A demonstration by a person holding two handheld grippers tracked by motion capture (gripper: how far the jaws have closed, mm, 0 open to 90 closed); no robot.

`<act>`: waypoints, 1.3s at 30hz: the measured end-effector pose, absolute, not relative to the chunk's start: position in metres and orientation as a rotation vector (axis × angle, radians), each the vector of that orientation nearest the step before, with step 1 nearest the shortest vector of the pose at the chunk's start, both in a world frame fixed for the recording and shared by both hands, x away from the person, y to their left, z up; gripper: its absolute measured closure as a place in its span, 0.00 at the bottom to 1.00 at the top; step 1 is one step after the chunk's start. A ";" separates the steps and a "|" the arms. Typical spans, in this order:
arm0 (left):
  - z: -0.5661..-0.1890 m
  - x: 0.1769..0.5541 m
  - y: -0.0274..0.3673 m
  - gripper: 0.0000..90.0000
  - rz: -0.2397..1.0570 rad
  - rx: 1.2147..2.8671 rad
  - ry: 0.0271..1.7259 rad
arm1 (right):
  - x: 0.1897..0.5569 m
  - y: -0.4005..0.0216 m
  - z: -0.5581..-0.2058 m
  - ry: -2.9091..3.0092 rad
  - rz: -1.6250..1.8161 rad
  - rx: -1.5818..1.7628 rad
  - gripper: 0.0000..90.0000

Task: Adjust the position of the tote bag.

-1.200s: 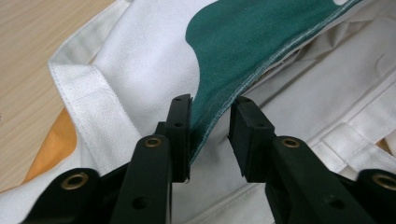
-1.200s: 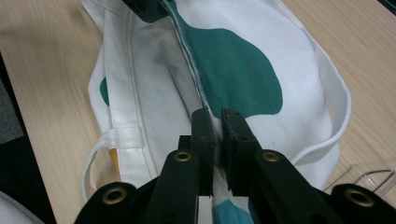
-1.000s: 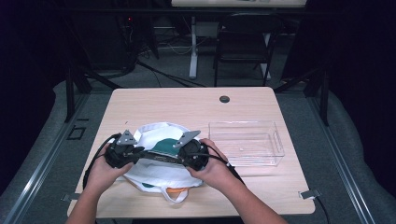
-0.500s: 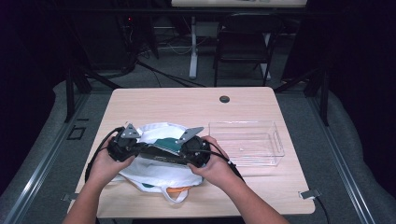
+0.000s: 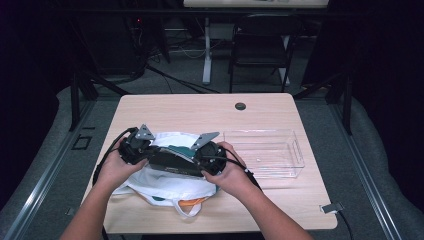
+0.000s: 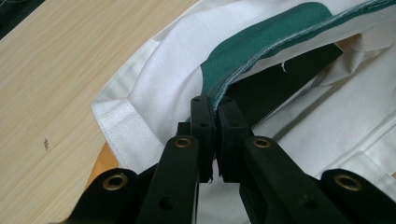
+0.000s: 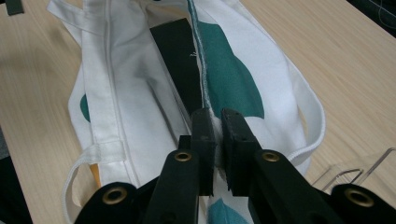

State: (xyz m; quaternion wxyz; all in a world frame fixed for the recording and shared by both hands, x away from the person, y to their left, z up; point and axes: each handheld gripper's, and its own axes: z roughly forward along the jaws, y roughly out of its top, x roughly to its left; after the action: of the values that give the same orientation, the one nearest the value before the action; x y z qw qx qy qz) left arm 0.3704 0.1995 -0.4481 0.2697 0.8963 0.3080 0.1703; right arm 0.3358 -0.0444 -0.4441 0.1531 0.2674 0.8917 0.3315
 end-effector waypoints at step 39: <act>-0.457 0.403 0.190 0.97 0.419 2.459 0.852 | 0.374 -0.042 -0.451 2.478 0.814 0.793 0.93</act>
State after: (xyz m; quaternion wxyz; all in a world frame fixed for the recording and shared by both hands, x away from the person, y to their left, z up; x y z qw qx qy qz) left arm 0.4031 0.1900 -0.4569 0.2503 0.9032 0.3128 0.1541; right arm 0.3737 -0.0424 -0.4512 0.2060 0.2847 0.8894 0.2922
